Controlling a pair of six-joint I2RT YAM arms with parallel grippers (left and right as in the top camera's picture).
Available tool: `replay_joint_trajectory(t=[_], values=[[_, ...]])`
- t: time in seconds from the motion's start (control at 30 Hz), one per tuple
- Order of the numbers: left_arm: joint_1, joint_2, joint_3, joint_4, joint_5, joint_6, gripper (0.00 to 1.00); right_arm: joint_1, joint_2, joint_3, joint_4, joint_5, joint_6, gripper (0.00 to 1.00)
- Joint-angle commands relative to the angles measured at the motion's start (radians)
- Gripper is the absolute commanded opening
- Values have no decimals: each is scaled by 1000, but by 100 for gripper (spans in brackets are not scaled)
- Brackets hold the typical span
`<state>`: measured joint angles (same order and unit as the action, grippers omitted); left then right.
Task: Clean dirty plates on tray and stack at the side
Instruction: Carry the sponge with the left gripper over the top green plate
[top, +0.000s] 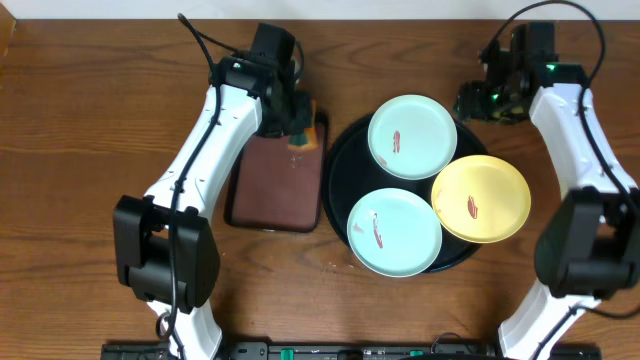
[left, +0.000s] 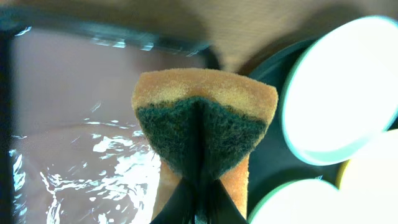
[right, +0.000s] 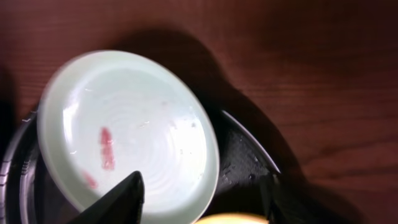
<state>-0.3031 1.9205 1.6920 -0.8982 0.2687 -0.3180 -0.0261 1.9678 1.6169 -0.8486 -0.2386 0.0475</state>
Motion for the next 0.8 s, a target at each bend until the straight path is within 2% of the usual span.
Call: replay_joint_trajectory(t=[0.0,0.17,0.43,0.47,0.6,0.77], values=[[-41,-9,17,77,98,-55,7,-5,59,10,13,-2,-46,50],[-108,-2,17,205,96,-70,7,-4,130,10,27,-13,-49,31],[-183,45,17,267,78,-111,7,2,195,8,77,-81,-53,29],[-195,55,17,280,78,-114,7,8,212,5,78,-79,-53,22],[-214,79,17,293,78,-127,7,22,228,5,69,-77,-41,3],[-236,129,17,318,79,-159,7,38,201,5,27,-72,-41,1]])
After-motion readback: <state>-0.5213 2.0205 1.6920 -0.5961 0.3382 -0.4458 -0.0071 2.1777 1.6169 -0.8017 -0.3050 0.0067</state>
